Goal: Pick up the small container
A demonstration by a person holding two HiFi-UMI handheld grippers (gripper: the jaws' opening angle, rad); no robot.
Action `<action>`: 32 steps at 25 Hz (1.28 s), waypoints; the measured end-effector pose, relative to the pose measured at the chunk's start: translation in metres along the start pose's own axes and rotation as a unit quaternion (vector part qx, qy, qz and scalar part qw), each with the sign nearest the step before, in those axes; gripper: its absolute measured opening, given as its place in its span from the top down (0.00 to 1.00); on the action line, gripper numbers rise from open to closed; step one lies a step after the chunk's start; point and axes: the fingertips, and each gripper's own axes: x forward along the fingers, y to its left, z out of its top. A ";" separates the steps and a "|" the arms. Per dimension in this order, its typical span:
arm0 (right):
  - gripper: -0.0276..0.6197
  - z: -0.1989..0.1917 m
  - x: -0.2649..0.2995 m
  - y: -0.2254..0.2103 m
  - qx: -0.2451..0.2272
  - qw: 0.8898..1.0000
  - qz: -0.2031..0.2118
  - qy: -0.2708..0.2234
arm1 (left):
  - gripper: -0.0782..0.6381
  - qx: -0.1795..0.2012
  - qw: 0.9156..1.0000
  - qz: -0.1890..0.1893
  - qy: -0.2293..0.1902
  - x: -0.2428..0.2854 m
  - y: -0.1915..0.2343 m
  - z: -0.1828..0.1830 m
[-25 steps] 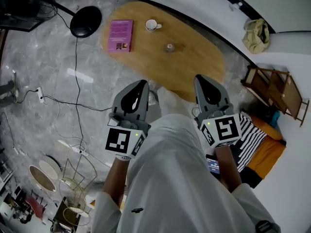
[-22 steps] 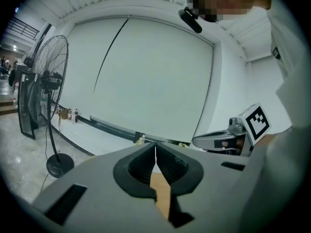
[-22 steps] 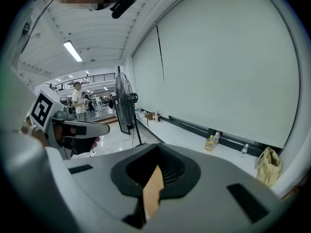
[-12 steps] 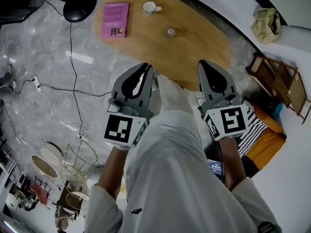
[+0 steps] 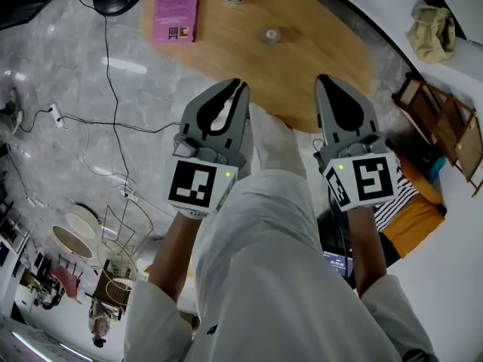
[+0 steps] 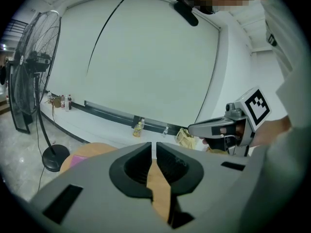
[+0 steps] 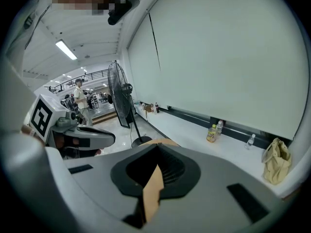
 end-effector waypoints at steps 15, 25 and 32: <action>0.95 -0.034 0.035 -0.046 0.019 1.000 -0.008 0.021 | 0.86 -0.001 0.999 -0.007 0.047 0.062 0.013 -0.043; 0.95 -0.054 0.060 -0.052 0.035 0.999 0.004 0.037 | 0.78 0.000 0.998 -0.011 0.064 0.098 0.030 -0.069; 0.95 -0.064 0.076 -0.060 0.041 0.998 0.007 0.043 | 0.73 0.009 0.997 -0.005 0.073 0.117 0.041 -0.085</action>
